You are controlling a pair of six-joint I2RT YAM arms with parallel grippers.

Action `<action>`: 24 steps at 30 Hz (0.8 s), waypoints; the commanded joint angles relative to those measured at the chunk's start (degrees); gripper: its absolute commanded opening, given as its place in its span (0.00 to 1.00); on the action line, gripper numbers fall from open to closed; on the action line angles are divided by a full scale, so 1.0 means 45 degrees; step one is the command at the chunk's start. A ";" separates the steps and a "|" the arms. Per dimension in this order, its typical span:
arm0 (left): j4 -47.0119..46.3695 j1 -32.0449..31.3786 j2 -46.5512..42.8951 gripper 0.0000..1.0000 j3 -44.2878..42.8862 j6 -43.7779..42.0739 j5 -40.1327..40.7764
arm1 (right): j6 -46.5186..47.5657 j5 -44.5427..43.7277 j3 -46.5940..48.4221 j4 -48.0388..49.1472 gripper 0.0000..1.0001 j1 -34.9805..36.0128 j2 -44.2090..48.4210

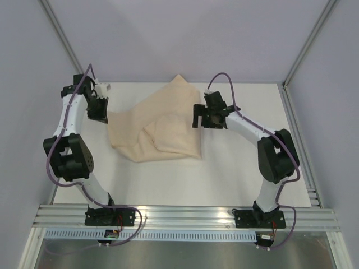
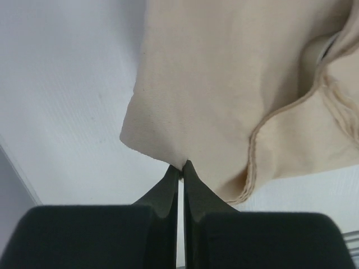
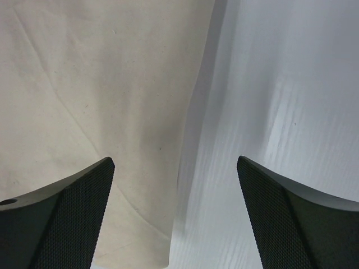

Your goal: Prepare the surgical pack

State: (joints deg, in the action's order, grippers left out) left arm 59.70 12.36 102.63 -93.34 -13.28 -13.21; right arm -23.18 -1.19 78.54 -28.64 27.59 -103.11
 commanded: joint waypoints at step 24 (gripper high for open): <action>0.0115 -1.0227 0.3833 0.00 -0.4121 0.0333 -0.2435 | -0.2485 0.5362 -0.2336 0.4724 0.56 -0.0097 -0.0681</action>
State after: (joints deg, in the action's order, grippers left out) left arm 64.99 -33.15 119.15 -110.21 -13.26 -21.08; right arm -31.24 18.31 69.23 -10.00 26.52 -109.86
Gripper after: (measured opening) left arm 0.017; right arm 0.563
